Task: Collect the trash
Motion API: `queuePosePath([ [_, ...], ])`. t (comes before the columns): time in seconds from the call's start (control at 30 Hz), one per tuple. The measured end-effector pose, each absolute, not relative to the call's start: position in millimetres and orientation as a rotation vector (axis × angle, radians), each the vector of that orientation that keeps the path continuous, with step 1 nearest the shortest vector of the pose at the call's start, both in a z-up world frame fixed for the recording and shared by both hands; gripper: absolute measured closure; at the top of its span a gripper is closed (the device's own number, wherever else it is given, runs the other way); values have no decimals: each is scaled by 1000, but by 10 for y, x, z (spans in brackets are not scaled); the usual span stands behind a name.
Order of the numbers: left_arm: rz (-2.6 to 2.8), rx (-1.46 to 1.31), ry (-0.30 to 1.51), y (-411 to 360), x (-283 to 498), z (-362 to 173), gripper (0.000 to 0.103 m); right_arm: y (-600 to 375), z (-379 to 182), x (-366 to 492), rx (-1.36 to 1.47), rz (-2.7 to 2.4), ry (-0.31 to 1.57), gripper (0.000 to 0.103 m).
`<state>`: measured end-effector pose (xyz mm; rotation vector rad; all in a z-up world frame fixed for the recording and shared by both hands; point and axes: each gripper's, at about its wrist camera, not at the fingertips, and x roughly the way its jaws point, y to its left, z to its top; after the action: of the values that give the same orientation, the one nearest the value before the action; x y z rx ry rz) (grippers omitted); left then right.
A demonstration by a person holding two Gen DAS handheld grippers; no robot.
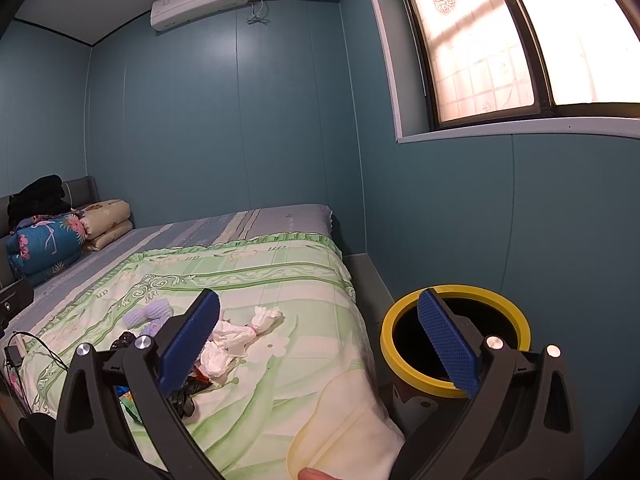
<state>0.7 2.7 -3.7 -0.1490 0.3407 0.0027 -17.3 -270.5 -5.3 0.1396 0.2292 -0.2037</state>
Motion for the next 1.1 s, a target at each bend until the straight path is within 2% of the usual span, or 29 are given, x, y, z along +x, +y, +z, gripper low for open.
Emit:
queuePosePath([
  [1.1, -3, -154, 338, 10, 21, -23, 8, -2722, -57, -158, 147, -204, 230, 8],
])
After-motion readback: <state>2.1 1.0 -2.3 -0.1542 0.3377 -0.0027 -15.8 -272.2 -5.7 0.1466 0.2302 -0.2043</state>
